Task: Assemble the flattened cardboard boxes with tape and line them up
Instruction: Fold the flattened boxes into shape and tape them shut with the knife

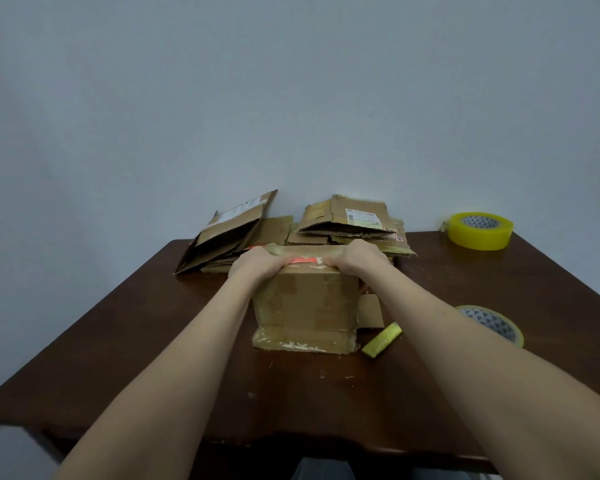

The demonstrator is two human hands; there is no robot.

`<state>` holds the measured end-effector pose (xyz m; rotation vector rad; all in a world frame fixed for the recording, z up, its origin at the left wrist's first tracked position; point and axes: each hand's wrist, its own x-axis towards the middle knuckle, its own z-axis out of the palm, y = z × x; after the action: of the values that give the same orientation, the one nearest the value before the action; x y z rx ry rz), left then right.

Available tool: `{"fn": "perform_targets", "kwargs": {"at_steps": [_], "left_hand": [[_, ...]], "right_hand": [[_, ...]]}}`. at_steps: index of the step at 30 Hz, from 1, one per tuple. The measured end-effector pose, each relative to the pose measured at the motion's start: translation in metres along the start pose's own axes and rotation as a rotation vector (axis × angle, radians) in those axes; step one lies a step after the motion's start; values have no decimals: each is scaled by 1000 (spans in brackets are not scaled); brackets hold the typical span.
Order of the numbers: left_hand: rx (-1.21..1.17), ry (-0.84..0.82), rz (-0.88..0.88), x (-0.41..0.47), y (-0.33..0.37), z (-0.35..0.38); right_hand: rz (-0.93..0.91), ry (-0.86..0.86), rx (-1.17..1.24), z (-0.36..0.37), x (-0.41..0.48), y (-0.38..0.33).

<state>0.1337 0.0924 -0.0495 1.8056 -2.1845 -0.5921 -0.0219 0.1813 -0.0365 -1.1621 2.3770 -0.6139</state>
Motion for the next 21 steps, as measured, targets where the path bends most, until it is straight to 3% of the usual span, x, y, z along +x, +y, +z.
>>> {"fn": "perform_targets", "kwargs": {"at_steps": [6,14,17,21], "left_hand": [[-13,184,-41,-14,-12,-12],[-214,629,94,-74,41,-92],[-466,620,248,-82,74,-90],[-910,407,378,-79,126,-62]], "right_hand": [[-70,141,118,-1,-6,9],[-236,443,446,-61,-38,-4],[-275,546,600,-82,-38,7],[-241,606,858,-105,-26,42]]}}
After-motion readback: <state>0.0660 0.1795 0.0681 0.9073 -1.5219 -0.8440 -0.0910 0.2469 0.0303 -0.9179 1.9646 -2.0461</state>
